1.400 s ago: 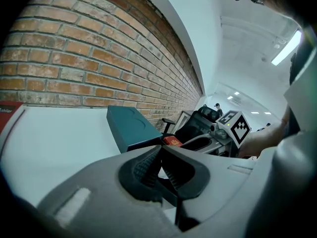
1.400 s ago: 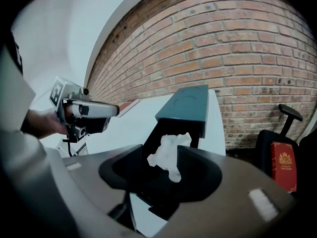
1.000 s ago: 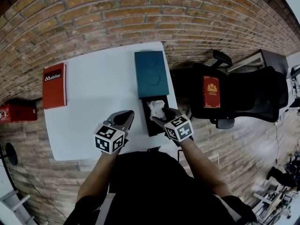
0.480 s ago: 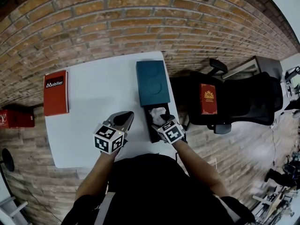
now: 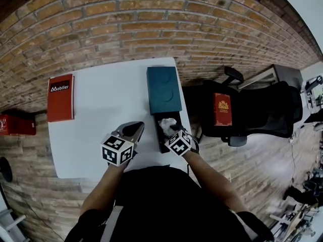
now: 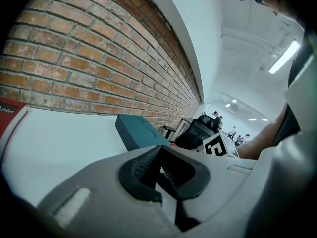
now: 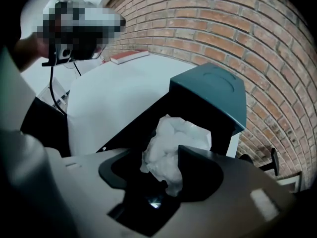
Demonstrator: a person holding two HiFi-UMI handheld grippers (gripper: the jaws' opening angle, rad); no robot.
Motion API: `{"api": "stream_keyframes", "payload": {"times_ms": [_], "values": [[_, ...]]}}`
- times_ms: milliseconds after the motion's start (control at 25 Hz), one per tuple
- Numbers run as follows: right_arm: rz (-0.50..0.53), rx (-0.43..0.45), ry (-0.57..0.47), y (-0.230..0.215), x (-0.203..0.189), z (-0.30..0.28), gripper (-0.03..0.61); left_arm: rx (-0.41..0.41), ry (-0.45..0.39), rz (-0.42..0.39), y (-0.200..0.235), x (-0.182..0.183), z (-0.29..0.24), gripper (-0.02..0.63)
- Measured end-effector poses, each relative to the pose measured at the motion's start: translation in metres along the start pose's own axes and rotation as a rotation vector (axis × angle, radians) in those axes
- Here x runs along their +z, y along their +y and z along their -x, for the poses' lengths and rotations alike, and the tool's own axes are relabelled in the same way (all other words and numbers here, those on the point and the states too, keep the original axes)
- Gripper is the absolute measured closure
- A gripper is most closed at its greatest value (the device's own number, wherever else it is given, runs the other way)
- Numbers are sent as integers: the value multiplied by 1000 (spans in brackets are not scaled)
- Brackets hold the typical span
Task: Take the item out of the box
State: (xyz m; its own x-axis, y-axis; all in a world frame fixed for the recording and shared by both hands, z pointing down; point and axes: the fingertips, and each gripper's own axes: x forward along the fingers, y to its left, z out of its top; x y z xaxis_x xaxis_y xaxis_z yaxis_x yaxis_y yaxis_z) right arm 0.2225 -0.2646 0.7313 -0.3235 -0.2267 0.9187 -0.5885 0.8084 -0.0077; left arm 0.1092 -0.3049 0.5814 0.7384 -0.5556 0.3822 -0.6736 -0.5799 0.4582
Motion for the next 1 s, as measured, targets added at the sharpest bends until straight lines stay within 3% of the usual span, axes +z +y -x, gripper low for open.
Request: {"api": "stream_keyframes", "payload": {"times_ms": [360, 400, 680, 1000], "values": [[63, -1, -6, 1, -12, 7, 441, 14, -2, -3, -19, -6, 6, 607], [51, -2, -18, 0, -12, 9, 472, 16, -2, -6, -21, -6, 7, 607], [-40, 19, -111, -2, -6, 25, 485, 30, 3, -13, -30, -7, 11, 607], [-172, 29, -313, -16, 14, 84, 486, 30, -9, -54, -42, 13, 1, 607]]}}
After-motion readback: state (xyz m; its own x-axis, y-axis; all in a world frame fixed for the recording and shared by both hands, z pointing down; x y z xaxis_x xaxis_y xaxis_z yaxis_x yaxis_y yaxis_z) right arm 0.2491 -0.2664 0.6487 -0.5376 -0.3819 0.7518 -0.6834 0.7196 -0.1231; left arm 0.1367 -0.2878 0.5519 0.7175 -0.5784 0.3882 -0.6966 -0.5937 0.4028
